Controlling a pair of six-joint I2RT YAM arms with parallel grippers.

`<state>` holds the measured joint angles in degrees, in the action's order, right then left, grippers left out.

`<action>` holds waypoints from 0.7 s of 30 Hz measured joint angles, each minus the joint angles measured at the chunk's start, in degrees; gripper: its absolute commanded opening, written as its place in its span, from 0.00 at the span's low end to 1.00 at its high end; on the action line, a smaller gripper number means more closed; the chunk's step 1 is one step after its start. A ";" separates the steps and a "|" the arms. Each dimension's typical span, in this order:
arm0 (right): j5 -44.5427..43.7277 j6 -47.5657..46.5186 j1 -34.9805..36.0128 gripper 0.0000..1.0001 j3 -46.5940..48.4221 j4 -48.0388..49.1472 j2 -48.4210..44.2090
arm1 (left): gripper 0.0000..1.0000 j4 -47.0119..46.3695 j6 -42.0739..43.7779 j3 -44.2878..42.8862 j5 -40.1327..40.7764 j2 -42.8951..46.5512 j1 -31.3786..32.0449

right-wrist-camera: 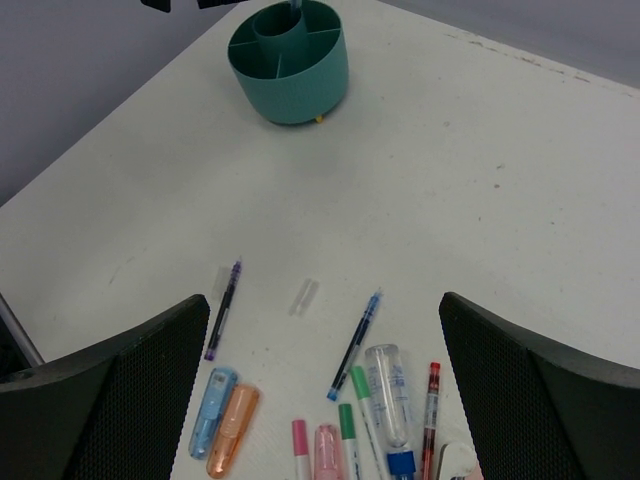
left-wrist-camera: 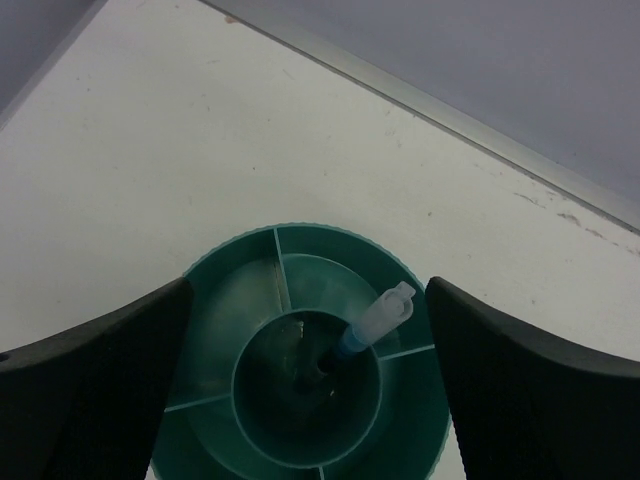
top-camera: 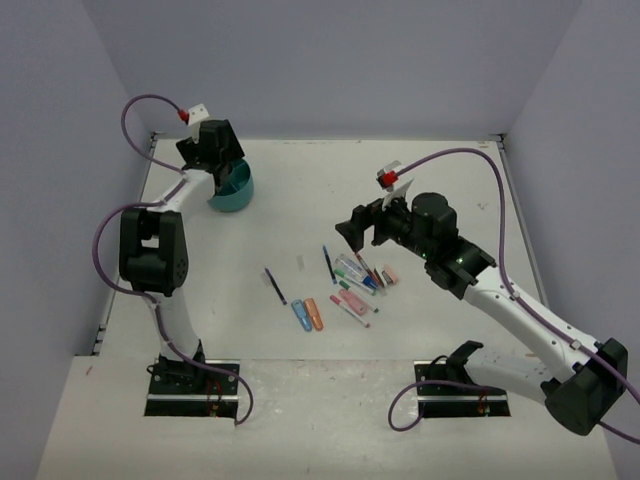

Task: Sort the stationery into containers
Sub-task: Place the pen in the storage box, then pick up the pen from the center of the board.

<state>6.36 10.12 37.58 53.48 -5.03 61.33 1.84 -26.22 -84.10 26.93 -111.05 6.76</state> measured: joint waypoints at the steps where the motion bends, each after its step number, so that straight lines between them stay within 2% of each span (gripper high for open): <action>1: -0.29 0.15 0.00 0.98 0.85 -0.83 0.77 | 1.00 1.29 -0.19 -0.26 -0.43 0.64 0.00; 5: -1.08 1.21 -0.12 0.84 6.25 -5.51 6.71 | 1.00 8.99 -1.36 -5.45 -1.04 3.70 0.00; 6: -1.17 1.52 -0.15 0.76 7.88 -6.80 8.67 | 1.00 10.90 -1.76 -7.33 -1.04 4.54 0.00; 8: -1.67 3.29 -0.15 0.51 12.17 -11.65 13.43 | 1.00 15.69 -3.81 -10.32 -0.99 8.04 0.00; 11: -2.42 5.75 -0.14 0.33 19.07 -16.20 22.87 | 1.00 21.82 -7.25 -9.83 -1.62 18.49 0.00; 16: -5.73 9.48 0.53 0.33 22.07 -21.96 34.80 | 1.00 22.19 -10.39 5.05 -8.87 45.64 0.00; 19: -7.55 10.70 1.43 0.36 24.06 -25.48 40.48 | 1.00 22.85 -10.41 9.01 -12.12 52.43 -0.01; 21: -8.41 11.21 2.22 0.37 25.86 -27.01 43.38 | 1.00 24.36 -9.73 11.32 -13.96 53.74 0.00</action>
<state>-2.05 21.33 39.80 79.34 -32.04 104.71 26.20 -35.95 -72.77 12.98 -57.31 6.76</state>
